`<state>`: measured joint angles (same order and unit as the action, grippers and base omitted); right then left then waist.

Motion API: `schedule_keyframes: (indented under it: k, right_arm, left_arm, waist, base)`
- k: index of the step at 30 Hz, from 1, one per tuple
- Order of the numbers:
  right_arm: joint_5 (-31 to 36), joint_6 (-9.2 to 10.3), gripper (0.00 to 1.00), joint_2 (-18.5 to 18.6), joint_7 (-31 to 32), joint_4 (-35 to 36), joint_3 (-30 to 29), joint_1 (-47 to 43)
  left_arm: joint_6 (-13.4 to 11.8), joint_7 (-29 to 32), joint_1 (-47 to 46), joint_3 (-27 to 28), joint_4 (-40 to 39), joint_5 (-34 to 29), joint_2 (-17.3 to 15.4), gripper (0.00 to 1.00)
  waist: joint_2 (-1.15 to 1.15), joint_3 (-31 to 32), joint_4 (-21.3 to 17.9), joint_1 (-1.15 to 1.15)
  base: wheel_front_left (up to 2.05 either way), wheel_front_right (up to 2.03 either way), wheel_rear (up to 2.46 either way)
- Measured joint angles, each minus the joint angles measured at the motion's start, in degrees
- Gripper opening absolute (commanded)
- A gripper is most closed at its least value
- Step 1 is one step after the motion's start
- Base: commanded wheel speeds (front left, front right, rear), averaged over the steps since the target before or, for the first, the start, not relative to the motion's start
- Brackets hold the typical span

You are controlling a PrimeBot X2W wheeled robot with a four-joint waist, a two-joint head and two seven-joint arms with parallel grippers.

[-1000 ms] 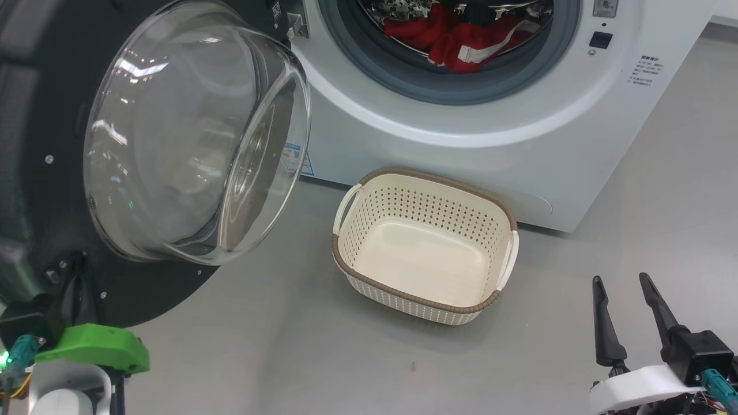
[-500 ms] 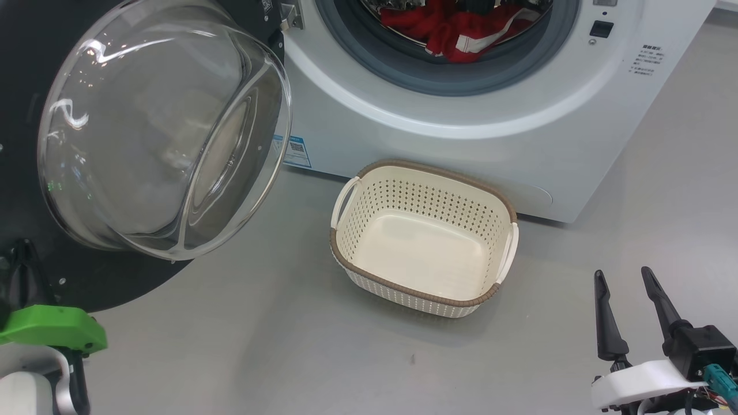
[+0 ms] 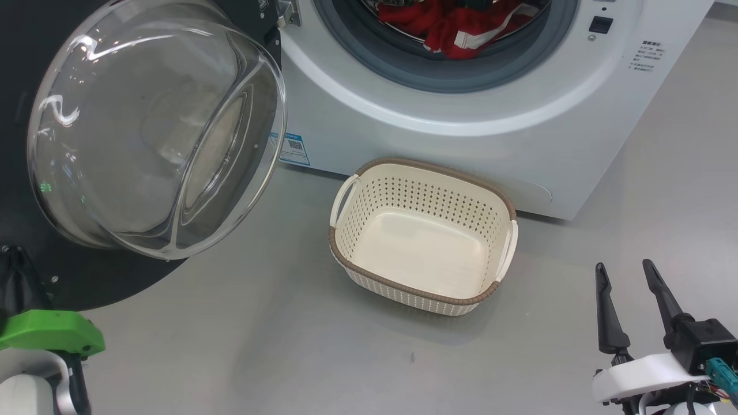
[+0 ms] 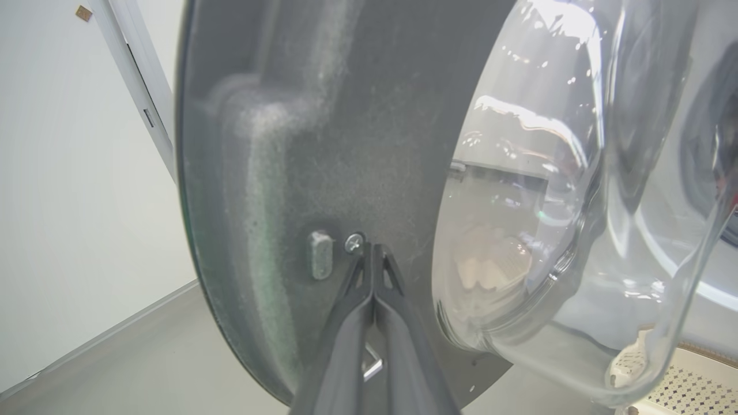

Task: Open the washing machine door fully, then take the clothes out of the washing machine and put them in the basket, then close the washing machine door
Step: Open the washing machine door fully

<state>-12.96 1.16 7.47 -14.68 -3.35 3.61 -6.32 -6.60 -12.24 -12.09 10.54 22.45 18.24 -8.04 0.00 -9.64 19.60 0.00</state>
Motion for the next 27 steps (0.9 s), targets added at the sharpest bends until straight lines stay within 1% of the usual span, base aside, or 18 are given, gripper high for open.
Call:
schedule_keyframes:
  k: [8, 13, 16, 19, 27]
  right_arm:
    - [0.0, -0.01, 1.0, 0.0, 0.0, -0.1, 0.0, 0.0]
    - [0.0, 0.0, 1.0, -0.1, 0.0, -0.3, -0.3, 0.0]
    - [0.0, 0.0, 1.0, -0.2, 0.0, -0.6, -0.2, 0.0]
    - [0.0, -0.02, 1.0, -0.3, 0.0, -0.8, -0.1, 0.0]
    - [0.0, -0.02, 1.0, -0.5, 0.0, -0.9, 0.0, 0.0]
  left_arm:
    - [-0.2, -1.2, 0.1, -0.1, 0.0, 0.0, 1.4, 0.0]
    - [-0.2, -1.8, 0.5, -1.5, -1.5, -0.2, 3.2, 0.0]
    - [-0.2, -2.0, 1.8, -2.4, -2.7, -0.7, 3.6, 0.0]
    - [0.0, -2.0, 3.6, -4.1, -4.0, -2.1, 3.9, 0.0]
    - [2.1, -2.0, 7.5, -9.6, -8.2, -3.8, 5.1, 0.0]
  waist:
    - [0.0, 0.5, 0.1, 0.0]
    - [0.0, 1.1, 0.4, 0.0]
    - [0.0, 1.7, 0.6, 0.0]
    - [0.0, 2.2, 0.7, 0.0]
    - [0.0, 3.4, 0.6, 0.0]
  base:
    - [0.0, 0.0, 0.0]
    - [0.0, 0.0, 0.0]
    - [0.0, 0.0, 0.0]
    - [0.0, 0.0, 0.0]
    - [0.0, 0.0, 0.0]
